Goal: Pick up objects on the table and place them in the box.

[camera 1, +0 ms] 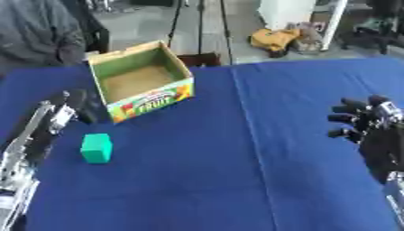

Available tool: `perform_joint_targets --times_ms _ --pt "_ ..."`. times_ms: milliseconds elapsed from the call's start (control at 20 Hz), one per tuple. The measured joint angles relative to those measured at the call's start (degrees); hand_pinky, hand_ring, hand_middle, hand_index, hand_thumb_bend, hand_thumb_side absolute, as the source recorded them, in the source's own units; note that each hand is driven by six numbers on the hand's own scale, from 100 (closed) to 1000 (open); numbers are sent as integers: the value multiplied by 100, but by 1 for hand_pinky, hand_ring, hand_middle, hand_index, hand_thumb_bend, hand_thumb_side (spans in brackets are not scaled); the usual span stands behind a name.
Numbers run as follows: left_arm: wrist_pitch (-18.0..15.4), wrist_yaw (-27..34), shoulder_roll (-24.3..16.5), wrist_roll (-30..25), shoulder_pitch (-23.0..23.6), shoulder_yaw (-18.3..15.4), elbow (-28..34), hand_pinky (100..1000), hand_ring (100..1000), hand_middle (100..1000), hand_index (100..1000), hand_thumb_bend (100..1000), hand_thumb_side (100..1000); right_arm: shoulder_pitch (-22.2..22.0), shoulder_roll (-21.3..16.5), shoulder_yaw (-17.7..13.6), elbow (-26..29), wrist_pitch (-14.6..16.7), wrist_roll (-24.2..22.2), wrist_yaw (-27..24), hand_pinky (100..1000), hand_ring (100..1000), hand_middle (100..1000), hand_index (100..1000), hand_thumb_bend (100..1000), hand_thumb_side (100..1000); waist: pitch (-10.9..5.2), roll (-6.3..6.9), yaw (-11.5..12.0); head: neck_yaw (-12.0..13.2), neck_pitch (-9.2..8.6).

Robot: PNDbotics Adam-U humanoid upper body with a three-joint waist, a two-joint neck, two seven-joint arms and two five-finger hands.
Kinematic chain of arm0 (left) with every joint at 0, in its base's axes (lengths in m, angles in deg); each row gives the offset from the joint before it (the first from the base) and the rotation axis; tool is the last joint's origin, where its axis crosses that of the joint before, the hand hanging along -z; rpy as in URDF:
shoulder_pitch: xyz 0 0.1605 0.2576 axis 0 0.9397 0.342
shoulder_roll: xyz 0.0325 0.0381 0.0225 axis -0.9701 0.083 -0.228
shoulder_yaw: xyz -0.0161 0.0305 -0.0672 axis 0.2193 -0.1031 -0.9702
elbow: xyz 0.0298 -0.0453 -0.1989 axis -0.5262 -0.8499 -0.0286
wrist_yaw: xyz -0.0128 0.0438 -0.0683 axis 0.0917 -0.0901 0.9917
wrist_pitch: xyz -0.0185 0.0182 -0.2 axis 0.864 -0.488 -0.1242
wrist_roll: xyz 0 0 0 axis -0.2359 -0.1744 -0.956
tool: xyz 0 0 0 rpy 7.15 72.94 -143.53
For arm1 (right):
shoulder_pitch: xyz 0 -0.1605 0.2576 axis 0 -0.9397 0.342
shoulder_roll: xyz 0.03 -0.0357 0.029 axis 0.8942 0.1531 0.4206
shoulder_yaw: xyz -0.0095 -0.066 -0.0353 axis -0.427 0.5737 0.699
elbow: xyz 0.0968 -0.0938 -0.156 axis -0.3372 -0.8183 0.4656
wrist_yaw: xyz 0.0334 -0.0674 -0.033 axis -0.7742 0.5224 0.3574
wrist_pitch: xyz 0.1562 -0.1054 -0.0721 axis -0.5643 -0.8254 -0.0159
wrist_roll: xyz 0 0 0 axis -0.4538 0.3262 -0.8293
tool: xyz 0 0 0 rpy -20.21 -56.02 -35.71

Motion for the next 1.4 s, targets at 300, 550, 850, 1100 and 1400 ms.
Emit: perform_joint_targets --times_ms 300,550,850,1100,1400 --pt "26 -43 0 -31 0 0 -17 567 507 564 714 528 816 -1 0 0 0 0 0 0 538 725 686 808 100 1000 0 -3 6 33 120" --pt "46 -88 0 -56 2 0 -32 566 507 560 713 529 811 -5 0 0 0 0 0 0 538 726 686 807 100 1000 0 -3 14 44 176" --pt "62 -739 -202 -122 -65 -4 -70 594 551 602 742 623 703 -20 0 0 0 -1 -1 0 537 726 686 807 100 1000 -3 -1 13 50 194" --pt "-16 -2164 -689 -513 -326 1 -261 621 595 640 766 691 666 -20 0 5 0 -1 -6 0 537 727 686 807 100 1000 -23 2 -9 62 194" --pt "-334 -3764 -1259 -1432 -699 204 -770 639 624 654 783 749 544 -21 0 35 0 -6 -26 0 537 727 685 807 100 1000 -31 8 -49 79 192"
